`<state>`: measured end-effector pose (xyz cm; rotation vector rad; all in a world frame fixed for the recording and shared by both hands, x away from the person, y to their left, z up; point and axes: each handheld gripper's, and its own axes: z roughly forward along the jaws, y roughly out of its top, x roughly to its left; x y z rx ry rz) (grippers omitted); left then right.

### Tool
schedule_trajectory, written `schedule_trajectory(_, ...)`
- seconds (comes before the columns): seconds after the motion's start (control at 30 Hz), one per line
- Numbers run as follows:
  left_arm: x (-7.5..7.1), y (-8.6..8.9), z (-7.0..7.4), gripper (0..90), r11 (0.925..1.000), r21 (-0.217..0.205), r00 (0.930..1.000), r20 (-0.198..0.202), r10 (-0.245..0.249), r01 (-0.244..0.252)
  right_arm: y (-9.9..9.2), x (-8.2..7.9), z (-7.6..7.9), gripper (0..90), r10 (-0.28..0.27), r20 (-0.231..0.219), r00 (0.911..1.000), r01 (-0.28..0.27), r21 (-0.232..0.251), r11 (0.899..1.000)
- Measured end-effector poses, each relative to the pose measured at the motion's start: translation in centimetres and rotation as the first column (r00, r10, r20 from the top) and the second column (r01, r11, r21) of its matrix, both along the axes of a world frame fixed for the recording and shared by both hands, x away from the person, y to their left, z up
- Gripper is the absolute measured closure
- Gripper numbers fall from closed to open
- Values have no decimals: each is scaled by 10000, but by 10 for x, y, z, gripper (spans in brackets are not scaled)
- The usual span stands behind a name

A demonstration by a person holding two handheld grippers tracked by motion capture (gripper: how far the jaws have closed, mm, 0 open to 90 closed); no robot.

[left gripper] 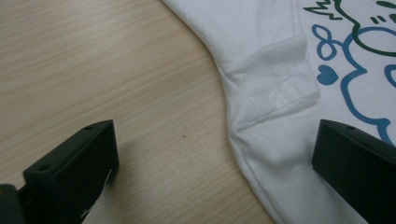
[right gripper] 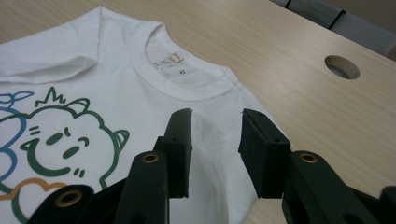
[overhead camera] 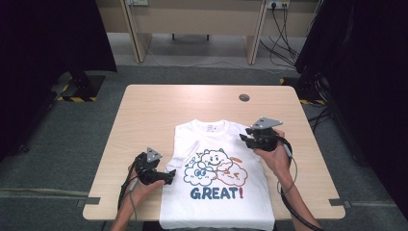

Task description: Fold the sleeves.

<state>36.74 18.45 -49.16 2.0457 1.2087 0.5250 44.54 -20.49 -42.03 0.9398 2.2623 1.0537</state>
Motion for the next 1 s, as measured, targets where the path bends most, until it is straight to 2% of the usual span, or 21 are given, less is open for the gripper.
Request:
schedule_trajectory(0.2, 0, 0, 0, 0, 10000, 0, 10000, 2, 5, -5, -31, -13, -6, 560, -181, -359, 9992, 192, 303, 9994)
schedule_trajectory(0.33, 0, 0, 0, 0, 10000, -1, 10000, 2, 7, -7, -44, -21, -12, 547, -17, -741, 9973, 68, 685, 9976)
schedule_trajectory(0.47, 0, 0, 0, 0, 10000, -3, 10000, 1, 4, -4, -49, -26, -17, 545, -177, -916, 9956, 210, 343, 9992)
schedule_trajectory(0.57, 0, 0, 0, 0, 10000, 0, 10000, 3, 9, -9, -50, -28, -24, 642, -24, -970, 9953, 27, 39, 10000)
schedule_trajectory(0.67, 0, 0, 0, 0, 10000, -2, 10000, 1, 7, -7, -46, -28, -29, 742, 376, -921, 9950, -383, -55, 9993)
schedule_trajectory(0.77, 0, 0, 0, 0, 10000, -2, 10000, 4, 9, -9, -31, -33, -33, 780, 960, -928, 9910, -989, -267, 9947)
schedule_trajectory(0.9, 0, 0, 0, 0, 10000, -3, 10000, 5, 9, -9, -2, -40, -44, 778, 1773, -1260, 9761, -1892, -903, 9778)
schedule_trajectory(0.97, 0, 0, 0, 0, 10000, -1, 10000, 5, 9, -9, 5, -42, -49, 750, 1866, -1424, 9721, -2035, -1148, 9723)
schedule_trajectory(1.0, 0, 0, 0, 0, 10000, 2, 10000, 4, 8, -8, 5, -43, -49, 734, 1847, -1437, 9722, -2007, -1055, 9740)
